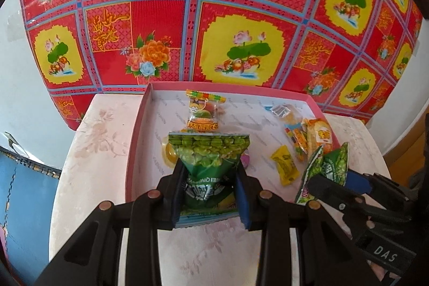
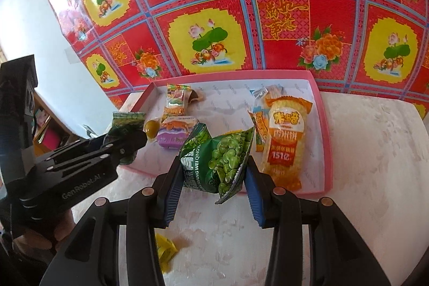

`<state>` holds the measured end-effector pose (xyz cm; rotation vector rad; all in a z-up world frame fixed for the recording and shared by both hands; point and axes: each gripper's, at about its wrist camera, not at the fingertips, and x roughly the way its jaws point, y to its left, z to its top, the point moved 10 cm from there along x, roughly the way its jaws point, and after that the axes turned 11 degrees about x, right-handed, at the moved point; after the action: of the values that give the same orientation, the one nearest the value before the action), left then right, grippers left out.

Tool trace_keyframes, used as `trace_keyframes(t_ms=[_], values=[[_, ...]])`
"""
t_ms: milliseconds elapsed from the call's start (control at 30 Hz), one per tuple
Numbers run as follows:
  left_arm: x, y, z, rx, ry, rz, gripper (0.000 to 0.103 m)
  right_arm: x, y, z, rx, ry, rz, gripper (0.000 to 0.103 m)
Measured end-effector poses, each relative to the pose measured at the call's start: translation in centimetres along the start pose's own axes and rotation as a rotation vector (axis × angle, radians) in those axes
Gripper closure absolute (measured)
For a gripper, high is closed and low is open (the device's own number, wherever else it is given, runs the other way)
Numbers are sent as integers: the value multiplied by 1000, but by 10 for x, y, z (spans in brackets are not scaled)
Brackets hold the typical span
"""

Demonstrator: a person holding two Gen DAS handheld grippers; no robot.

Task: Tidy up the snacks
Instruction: 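Carry both green pea bags over the pink box with both tools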

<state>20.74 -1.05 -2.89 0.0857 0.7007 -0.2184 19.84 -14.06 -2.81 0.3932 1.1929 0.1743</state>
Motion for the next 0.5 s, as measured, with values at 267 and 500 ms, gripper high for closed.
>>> trace_keyframes(t_ms=[267, 500], values=[[17, 8, 13, 5, -3, 6, 68, 17, 1, 14, 5, 7, -1, 58], [30, 12, 25, 15, -4, 7, 68, 33, 0, 24, 4, 23, -12, 58]])
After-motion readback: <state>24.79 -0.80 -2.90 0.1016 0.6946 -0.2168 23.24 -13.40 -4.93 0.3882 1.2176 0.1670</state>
